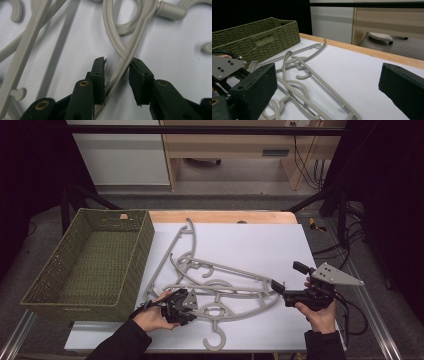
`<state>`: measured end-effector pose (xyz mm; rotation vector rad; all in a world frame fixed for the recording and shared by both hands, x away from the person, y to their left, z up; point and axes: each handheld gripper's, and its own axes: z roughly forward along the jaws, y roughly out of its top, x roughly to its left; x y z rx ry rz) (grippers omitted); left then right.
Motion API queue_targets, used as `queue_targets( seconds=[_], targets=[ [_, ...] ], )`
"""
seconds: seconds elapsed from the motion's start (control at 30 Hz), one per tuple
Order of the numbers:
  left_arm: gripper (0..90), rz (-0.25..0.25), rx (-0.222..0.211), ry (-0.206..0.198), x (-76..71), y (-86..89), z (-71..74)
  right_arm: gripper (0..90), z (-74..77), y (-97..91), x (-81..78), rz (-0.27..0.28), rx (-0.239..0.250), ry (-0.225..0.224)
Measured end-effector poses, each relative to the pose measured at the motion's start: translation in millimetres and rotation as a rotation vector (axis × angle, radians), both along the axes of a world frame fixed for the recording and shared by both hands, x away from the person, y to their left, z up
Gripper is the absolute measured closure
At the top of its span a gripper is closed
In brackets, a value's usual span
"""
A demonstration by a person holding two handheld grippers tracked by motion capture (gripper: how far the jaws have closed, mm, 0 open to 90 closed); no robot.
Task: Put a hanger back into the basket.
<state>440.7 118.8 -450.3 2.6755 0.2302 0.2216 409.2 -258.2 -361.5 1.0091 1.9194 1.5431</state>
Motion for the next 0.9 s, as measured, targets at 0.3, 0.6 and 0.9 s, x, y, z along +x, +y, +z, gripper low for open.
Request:
queue_targets(
  seconds=[0.3, 0.6, 0.9],
  targets=[
    [71.3, -0.059, 0.024, 0.011, -9.5, -8.3, 1.3, 2.3, 0.4, -0.5, -0.5, 0.002, 0.0, 0.002],
    [70.1, -0.042, 0.0, 0.044, -8.1, -13.4, -1.8, 2.3, 0.0, 0.2, -0.2, 0.006, 0.001, 0.005],
    [71.1, -0.067, 0.054, 0.039, -6.3, -18.5, 0.3, 2.2, 0.5, -0.4, -0.1, 0.005, 0.007, 0.003]
  ],
)
